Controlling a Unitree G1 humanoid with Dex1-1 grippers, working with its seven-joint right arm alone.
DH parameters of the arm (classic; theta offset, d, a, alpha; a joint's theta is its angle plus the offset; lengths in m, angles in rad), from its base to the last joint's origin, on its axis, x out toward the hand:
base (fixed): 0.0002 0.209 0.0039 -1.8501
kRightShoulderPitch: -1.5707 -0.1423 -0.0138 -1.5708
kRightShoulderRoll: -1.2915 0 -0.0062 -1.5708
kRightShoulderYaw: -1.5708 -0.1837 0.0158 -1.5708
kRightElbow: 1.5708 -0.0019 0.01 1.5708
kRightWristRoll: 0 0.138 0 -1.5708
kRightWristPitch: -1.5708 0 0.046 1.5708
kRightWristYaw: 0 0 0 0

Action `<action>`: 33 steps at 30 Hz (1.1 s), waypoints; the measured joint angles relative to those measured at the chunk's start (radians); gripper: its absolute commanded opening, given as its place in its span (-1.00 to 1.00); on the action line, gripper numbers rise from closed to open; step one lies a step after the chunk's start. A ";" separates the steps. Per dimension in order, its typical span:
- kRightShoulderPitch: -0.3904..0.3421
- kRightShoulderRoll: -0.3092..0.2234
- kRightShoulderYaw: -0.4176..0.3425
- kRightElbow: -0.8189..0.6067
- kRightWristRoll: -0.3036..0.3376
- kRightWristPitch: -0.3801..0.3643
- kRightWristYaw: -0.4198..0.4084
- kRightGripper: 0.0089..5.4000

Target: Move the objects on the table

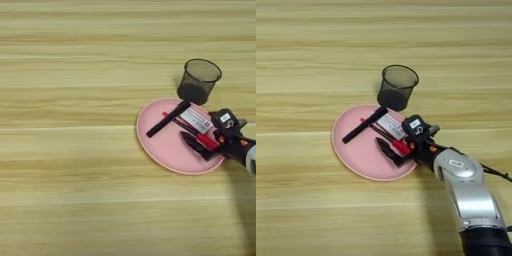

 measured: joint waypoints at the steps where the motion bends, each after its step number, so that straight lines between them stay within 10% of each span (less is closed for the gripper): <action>1: 0.000 0.000 0.002 0.000 0.000 0.000 0.003 0.99; 11: 0.007 0.003 0.023 -0.032 0.004 0.032 0.038 0.99; 24: 0.009 0.002 0.015 -0.147 0.107 0.285 0.077 0.99; 33: 0.008 0.002 0.001 -0.071 0.023 0.153 -0.013 0.99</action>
